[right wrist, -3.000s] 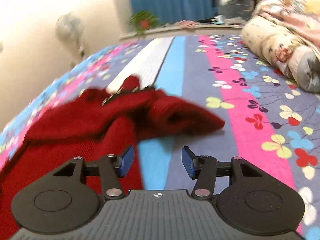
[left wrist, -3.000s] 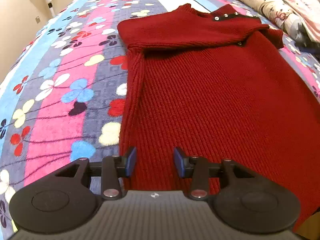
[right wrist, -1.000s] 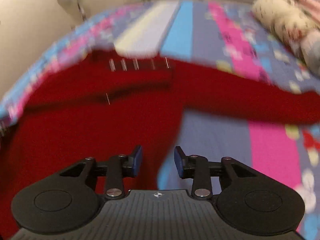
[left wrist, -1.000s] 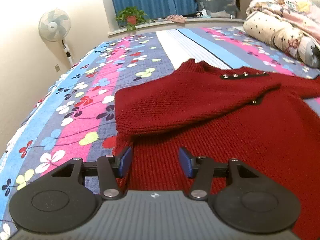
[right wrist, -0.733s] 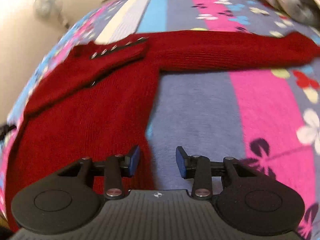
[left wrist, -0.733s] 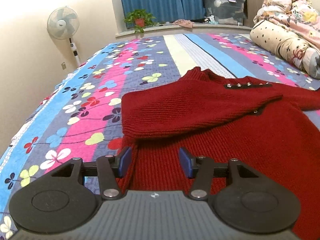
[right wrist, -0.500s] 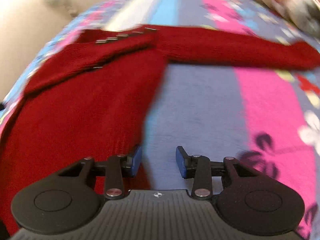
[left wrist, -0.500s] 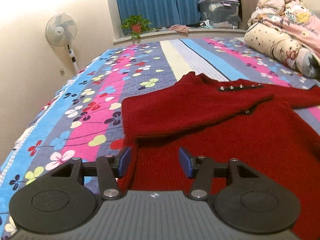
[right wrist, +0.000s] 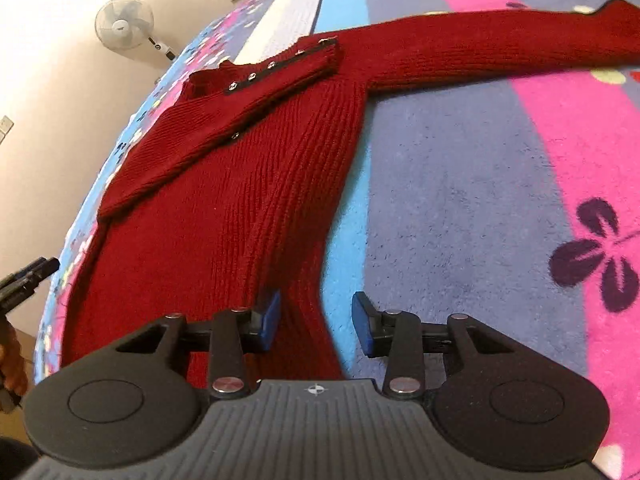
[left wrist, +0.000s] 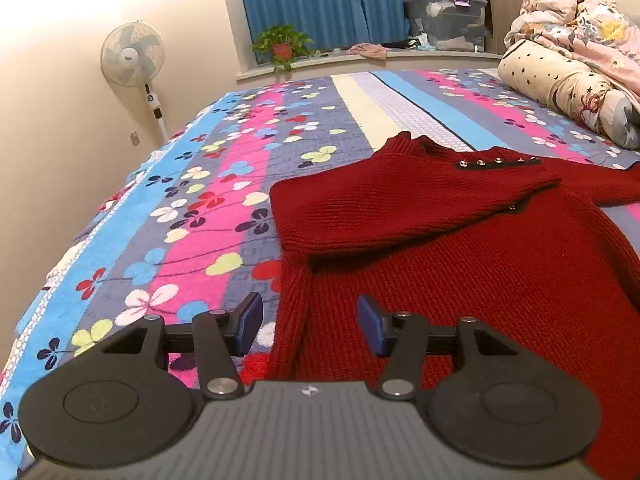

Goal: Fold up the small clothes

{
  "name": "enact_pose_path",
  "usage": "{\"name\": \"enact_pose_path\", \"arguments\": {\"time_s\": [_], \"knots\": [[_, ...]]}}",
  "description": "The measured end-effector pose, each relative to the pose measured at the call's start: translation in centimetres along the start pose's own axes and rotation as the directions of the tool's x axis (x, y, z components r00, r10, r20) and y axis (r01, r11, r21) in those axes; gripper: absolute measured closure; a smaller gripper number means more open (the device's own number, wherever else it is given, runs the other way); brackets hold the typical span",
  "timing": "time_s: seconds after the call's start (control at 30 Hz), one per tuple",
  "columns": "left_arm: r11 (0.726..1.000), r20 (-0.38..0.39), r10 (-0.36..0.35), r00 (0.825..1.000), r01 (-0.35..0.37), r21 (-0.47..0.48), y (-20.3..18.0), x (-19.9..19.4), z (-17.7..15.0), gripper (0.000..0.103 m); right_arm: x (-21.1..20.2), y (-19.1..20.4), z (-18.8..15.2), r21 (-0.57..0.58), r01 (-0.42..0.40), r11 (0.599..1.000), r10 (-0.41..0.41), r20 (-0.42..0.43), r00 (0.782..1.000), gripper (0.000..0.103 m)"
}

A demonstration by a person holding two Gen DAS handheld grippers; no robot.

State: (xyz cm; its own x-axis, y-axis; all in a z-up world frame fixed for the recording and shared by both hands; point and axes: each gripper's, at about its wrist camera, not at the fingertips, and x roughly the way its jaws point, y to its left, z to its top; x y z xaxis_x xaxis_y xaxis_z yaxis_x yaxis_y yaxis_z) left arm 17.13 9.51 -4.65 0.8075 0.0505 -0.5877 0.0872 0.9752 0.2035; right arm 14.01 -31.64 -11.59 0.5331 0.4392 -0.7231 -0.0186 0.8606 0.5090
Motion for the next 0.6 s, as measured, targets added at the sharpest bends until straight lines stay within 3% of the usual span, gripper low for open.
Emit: {"name": "enact_pose_path", "arguments": {"time_s": [0.13,0.33,0.4,0.47,0.6], "knots": [[1.000,0.005,-0.007,1.000,0.007,0.012,-0.3,-0.1,0.0,0.045,-0.4,0.0,0.5,0.047,-0.043,0.998,0.042,0.012,0.999,0.060],[1.000,0.001,-0.013,1.000,0.013,0.020,-0.5,0.2,0.1,0.045,0.1,0.2,0.0,0.024,-0.044,0.999,0.044,-0.002,0.999,0.060],[1.000,0.001,-0.014,1.000,0.014,0.021,-0.5,0.2,0.0,0.045,-0.1,-0.1,-0.1,0.049,-0.065,0.997,0.066,-0.005,0.998,0.063],[1.000,-0.002,-0.012,1.000,0.012,0.024,-0.6,0.3,0.0,0.045,-0.2,-0.4,-0.1,0.074,-0.101,0.992,0.102,-0.010,0.995,0.073],[1.000,-0.007,-0.010,1.000,0.010,0.029,-0.8,0.5,-0.1,0.045,-0.6,-1.3,-0.4,0.135,-0.166,0.977,0.168,-0.011,0.986,0.076]]}}
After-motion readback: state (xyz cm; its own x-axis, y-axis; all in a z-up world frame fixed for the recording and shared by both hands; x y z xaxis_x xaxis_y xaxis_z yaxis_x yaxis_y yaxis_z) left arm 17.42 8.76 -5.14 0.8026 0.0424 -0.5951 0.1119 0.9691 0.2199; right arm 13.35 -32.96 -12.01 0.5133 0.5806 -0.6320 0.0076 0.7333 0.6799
